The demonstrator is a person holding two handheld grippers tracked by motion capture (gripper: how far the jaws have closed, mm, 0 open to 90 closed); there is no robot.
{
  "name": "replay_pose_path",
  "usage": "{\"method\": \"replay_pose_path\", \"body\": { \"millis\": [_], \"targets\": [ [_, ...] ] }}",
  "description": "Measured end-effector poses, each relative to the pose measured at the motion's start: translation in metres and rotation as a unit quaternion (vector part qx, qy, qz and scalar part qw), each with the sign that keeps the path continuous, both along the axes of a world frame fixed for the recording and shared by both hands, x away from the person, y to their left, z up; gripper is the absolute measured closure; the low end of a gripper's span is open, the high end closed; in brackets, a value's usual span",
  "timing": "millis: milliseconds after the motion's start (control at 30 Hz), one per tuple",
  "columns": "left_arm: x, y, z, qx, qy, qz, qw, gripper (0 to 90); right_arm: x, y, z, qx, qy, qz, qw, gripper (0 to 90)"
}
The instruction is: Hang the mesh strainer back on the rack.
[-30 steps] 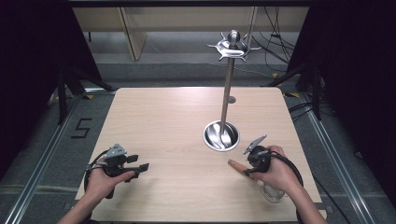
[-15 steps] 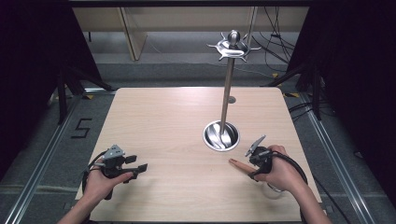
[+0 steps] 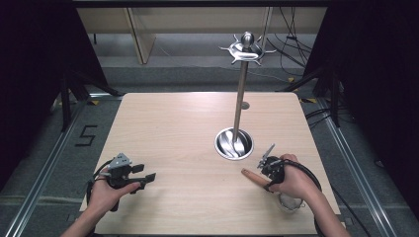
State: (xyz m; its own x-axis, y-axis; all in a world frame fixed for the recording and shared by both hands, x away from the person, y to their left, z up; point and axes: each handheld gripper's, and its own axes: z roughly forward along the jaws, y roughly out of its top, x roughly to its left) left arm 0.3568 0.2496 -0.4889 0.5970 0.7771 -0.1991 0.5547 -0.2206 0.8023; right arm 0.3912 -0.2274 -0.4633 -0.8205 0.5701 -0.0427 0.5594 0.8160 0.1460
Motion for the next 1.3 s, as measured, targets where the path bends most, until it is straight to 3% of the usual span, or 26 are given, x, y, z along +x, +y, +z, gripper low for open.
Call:
{"method": "replay_pose_path", "body": {
  "millis": [133, 300, 367, 567, 733, 767, 800, 1033, 1067, 1133, 1300],
  "targets": [
    [0.000, 0.000, 0.000, 0.003, 0.000, -0.001, 1.0000, 34.6, 0.001, -0.001, 0.000, -0.014, 0.010, 0.006, 0.9998, 56.7],
    [0.000, 0.000, 0.000, 0.000, -0.001, 0.000, 1.0000, 34.6, 0.001, -0.004, -0.004, -0.014, 0.004, 0.004, 0.9999, 60.6],
    [0.000, 0.000, 0.000, 0.000, -0.001, 0.000, 1.0000, 34.6, 0.001, -0.005, -0.004, -0.013, 0.016, -0.002, 0.9998, 61.6],
    [0.000, 0.000, 0.000, 0.000, -0.001, 0.000, 1.0000, 34.6, 0.001, -0.006, -0.003, -0.013, 0.015, 0.004, 0.9998, 68.7],
    [0.000, 0.003, 0.001, 0.014, -0.001, -0.009, 0.9999, 34.6, -0.001, -0.007, -0.004, -0.007, 0.017, -0.003, 0.9998, 69.2],
    [0.000, 0.004, 0.002, 0.017, 0.000, -0.011, 0.9998, 34.6, 0.001, -0.008, -0.003, -0.013, 0.016, 0.008, 0.9998, 69.2],
    [-0.001, 0.001, 0.001, 0.002, -0.002, 0.002, 1.0000, 34.6, -0.001, -0.008, -0.003, -0.009, 0.020, -0.004, 0.9998, 69.2],
    [0.000, 0.002, 0.001, 0.005, 0.000, -0.003, 1.0000, 34.6, -0.003, -0.012, 0.002, 0.005, 0.000, -0.001, 1.0000, 69.3],
    [0.000, 0.004, 0.002, 0.020, 0.001, -0.013, 0.9997, 34.6, -0.004, -0.014, 0.003, 0.013, -0.007, -0.005, 0.9999, 69.4],
    [-0.001, 0.001, 0.001, 0.005, -0.002, 0.000, 1.0000, 34.5, -0.006, -0.014, 0.005, 0.018, -0.012, -0.010, 0.9997, 69.4],
    [-0.001, 0.001, 0.000, 0.002, 0.000, 0.000, 1.0000, 34.6, -0.011, -0.016, 0.008, 0.032, -0.019, -0.020, 0.9991, 69.5]
  ]
}}
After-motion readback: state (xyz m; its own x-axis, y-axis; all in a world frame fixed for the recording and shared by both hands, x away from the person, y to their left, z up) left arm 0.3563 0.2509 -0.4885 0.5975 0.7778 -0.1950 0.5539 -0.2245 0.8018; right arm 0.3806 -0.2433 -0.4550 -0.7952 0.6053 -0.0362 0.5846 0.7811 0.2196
